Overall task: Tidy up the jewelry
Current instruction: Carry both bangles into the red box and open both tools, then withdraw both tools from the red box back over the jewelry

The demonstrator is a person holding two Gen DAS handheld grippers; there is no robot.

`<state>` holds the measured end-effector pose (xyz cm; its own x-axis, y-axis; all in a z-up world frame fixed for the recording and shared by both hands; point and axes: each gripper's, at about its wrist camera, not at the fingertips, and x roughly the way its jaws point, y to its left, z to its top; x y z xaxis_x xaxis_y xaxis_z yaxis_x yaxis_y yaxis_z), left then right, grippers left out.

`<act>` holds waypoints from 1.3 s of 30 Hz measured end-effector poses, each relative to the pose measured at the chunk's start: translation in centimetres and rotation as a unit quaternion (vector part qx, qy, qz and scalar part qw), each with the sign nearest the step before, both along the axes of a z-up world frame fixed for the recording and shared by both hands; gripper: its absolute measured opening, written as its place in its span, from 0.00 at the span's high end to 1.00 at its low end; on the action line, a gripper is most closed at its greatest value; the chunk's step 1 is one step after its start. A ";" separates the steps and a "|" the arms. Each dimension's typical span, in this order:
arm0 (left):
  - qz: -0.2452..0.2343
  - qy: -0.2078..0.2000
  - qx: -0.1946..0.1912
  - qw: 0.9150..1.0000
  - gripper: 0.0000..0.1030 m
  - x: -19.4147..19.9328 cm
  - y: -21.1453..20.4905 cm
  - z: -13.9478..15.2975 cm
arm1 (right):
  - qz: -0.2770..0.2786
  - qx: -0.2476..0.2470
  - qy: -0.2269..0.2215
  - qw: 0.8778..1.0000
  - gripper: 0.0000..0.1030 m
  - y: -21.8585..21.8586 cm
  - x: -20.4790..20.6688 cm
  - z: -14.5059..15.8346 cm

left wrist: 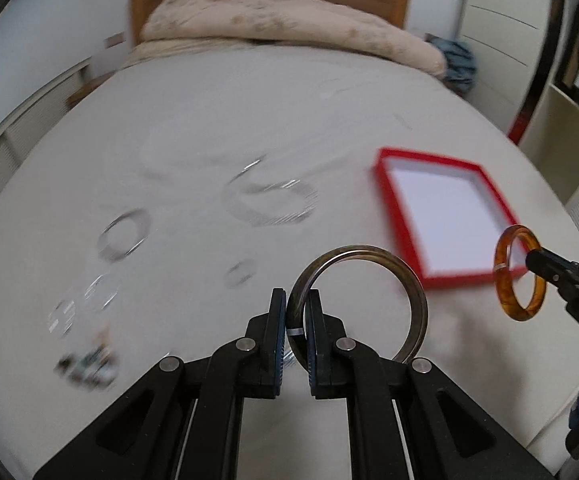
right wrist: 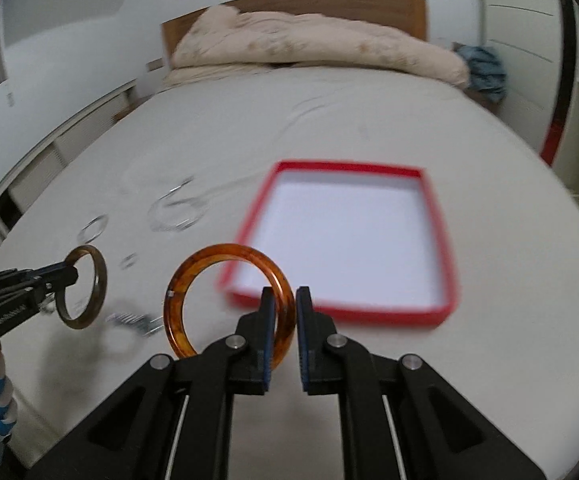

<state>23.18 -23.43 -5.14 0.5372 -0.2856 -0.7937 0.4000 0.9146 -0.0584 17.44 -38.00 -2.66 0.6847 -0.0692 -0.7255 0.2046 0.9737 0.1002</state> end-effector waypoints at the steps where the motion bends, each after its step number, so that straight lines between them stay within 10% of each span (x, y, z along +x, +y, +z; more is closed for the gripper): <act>1: -0.008 -0.004 0.003 1.000 0.91 0.7 -1.6 0.0 | -0.007 -0.004 0.002 1.000 0.91 -1.3 0.4 0.0; 10: -0.070 0.011 0.066 0.995 0.91 5.5 -14.4 -3.7 | -0.017 -0.046 0.069 0.996 0.91 -8.8 5.1 -4.4; 21: -0.099 -0.013 0.147 0.984 0.83 5.5 -17.8 -6.3 | 0.020 -0.081 0.120 0.989 0.89 -8.0 6.3 -7.6; 28: -0.082 -0.008 0.118 0.989 0.66 5.1 -15.3 -5.4 | 0.012 -0.084 0.100 0.991 0.63 -7.8 4.8 -5.6; 39: -0.038 -0.036 0.048 0.997 0.66 -0.6 -6.0 4.5 | -0.018 -0.065 0.039 0.997 0.63 -5.3 -2.2 3.4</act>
<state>22.61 -29.45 -0.65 0.5733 -0.2526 -0.7794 0.4689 0.8812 0.0593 15.25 -43.34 0.71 0.6224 -0.1891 -0.7595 0.2421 0.9693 -0.0429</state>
